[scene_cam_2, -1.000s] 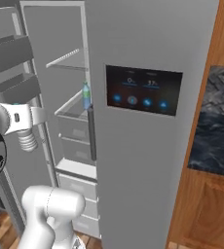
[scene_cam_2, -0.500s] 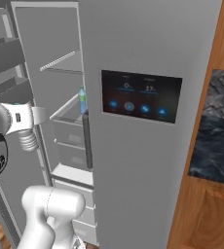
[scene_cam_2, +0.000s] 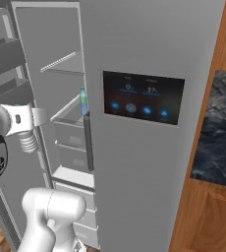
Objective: Take the bottled waters from the counter and place them in the freezer to freeze. Close the freezer door after placing the bottles.
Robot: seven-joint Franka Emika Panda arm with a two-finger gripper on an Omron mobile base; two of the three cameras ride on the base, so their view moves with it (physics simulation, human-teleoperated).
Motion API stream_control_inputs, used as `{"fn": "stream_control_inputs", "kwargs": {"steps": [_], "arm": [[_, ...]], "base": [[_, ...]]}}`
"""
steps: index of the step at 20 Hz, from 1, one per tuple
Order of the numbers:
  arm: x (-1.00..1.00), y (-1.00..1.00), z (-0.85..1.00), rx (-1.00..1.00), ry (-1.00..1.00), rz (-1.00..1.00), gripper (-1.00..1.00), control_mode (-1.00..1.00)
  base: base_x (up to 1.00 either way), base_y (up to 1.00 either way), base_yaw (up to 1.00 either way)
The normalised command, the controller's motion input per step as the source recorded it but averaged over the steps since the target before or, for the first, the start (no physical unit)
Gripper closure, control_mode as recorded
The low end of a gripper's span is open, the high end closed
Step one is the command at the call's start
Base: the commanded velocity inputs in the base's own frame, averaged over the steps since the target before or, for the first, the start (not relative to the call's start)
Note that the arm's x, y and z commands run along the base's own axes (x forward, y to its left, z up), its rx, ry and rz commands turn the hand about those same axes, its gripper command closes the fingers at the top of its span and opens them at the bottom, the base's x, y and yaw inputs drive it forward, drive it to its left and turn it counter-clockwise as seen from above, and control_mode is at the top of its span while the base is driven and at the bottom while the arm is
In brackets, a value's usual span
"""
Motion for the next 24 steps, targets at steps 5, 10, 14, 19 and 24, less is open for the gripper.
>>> {"fn": "stream_control_inputs", "kwargs": {"steps": [5,10,14,19,24], "arm": [[0.0,0.0,0.0,0.0,0.0,0.0,1.0,1.0],[0.0,0.0,0.0,0.0,0.0,0.0,1.0,1.0],[0.0,0.0,0.0,0.0,0.0,0.0,1.0,1.0],[0.0,0.0,0.0,0.0,0.0,0.0,1.0,1.0],[0.0,0.0,0.0,0.0,0.0,0.0,1.0,1.0]], "base": [[0.1,0.2,0.0],[0.11,0.23,0.0],[0.14,0.37,0.0],[0.13,0.23,0.0],[0.17,0.0,0.0]]}}
